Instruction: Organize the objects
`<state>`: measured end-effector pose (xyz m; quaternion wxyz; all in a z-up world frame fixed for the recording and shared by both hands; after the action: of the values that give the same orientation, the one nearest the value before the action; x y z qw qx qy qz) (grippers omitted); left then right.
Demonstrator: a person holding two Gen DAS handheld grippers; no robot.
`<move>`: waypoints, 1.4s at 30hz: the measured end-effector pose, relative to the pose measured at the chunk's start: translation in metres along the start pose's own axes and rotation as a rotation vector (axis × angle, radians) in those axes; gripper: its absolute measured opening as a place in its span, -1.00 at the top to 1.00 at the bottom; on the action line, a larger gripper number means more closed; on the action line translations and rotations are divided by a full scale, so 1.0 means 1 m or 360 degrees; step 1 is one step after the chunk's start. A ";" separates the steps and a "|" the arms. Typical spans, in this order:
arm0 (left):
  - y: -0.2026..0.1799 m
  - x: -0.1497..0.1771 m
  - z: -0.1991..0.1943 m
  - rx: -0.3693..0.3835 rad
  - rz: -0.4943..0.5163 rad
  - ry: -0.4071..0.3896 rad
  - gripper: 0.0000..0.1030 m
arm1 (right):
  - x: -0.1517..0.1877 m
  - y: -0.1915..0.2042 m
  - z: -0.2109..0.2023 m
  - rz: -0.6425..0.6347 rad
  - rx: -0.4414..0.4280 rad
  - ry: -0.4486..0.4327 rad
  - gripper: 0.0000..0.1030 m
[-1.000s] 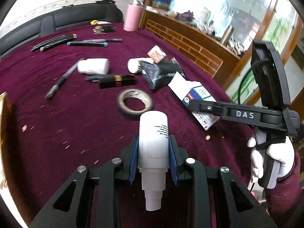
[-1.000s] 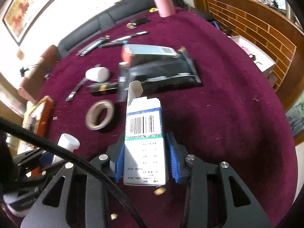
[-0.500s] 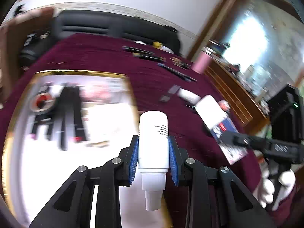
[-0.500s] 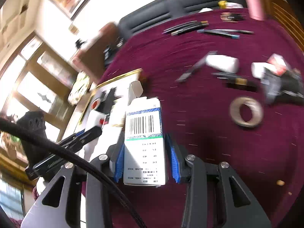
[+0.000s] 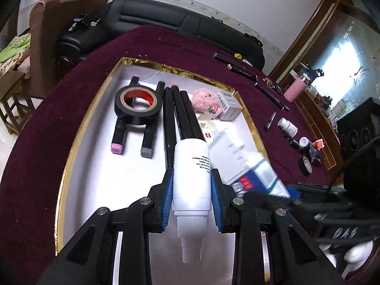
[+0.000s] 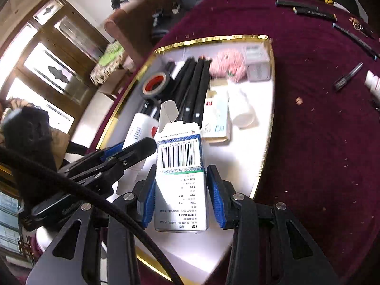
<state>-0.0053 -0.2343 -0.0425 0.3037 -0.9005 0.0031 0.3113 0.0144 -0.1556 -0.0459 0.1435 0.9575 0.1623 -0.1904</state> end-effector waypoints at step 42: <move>-0.156 -0.004 0.021 0.0404 0.0267 0.0036 0.04 | -0.005 -0.204 -0.213 0.0429 0.0423 -0.0998 -1.00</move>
<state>0.0101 -0.0960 0.0314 0.3879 -0.8549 0.1210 0.3226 0.0029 0.0996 0.1020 0.0845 0.8757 -0.0434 -0.4735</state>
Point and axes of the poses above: each gripper's, at about its wrist camera, not at the fingertips, and z roughly the way its jaws point, y to its left, x to its underside, the point moved 10 cm from there along z, roughly the way its jaws point, and after that the axes turned 14 degrees about x, right-handed, at the moved point
